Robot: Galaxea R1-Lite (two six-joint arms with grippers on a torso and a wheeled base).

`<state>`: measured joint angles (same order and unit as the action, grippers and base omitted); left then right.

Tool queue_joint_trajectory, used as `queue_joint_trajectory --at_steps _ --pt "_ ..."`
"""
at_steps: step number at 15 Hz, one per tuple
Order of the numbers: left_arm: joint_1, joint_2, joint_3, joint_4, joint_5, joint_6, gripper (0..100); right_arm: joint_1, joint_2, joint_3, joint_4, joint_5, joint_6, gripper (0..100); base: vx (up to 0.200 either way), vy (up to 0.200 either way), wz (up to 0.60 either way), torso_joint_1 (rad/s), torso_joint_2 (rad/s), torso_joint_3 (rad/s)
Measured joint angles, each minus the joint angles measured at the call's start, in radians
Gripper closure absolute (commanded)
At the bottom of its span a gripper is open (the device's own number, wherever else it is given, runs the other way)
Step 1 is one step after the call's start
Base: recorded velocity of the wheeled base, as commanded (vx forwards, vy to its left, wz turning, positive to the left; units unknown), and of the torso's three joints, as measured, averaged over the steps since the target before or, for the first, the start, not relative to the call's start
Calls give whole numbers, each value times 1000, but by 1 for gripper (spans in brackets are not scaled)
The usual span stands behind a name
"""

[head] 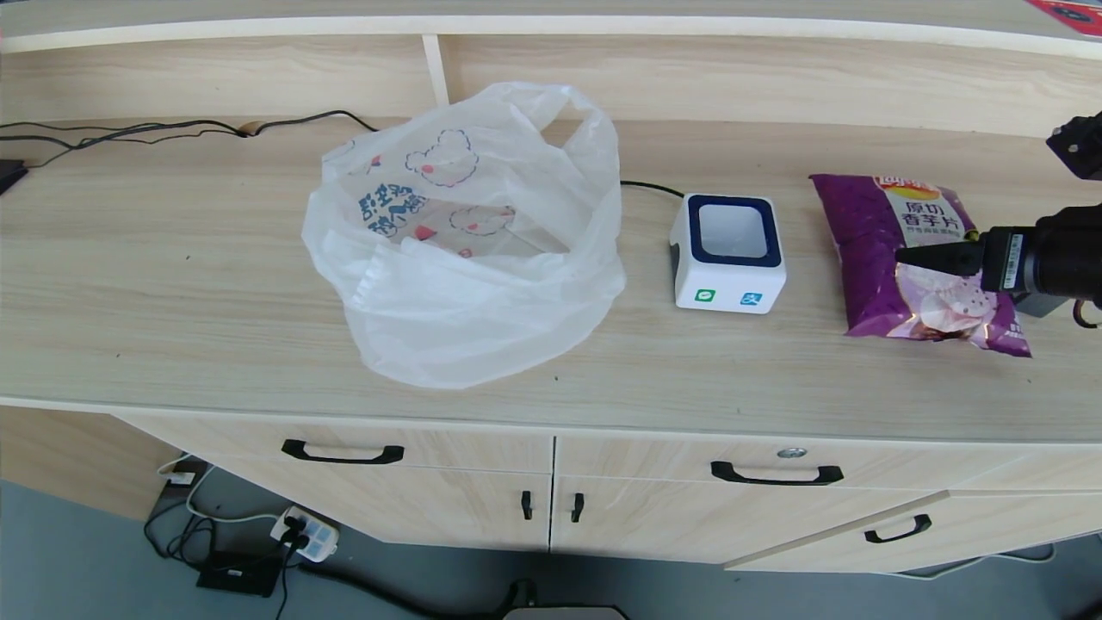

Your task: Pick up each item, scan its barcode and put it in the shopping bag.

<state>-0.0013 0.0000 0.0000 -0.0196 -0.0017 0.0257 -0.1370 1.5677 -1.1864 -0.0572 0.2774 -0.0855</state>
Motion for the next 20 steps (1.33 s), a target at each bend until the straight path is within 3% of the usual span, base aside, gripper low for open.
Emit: queue_joint_trajectory --at_steps 9,20 --pt "-1 0 0 0 0 0 0 7 151 -177 13 -98 -11 0 0 0 0 0 0 0" --pt "0 0 0 0 0 0 0 26 193 -202 70 -110 -4 0 0 0 0 0 0 0"
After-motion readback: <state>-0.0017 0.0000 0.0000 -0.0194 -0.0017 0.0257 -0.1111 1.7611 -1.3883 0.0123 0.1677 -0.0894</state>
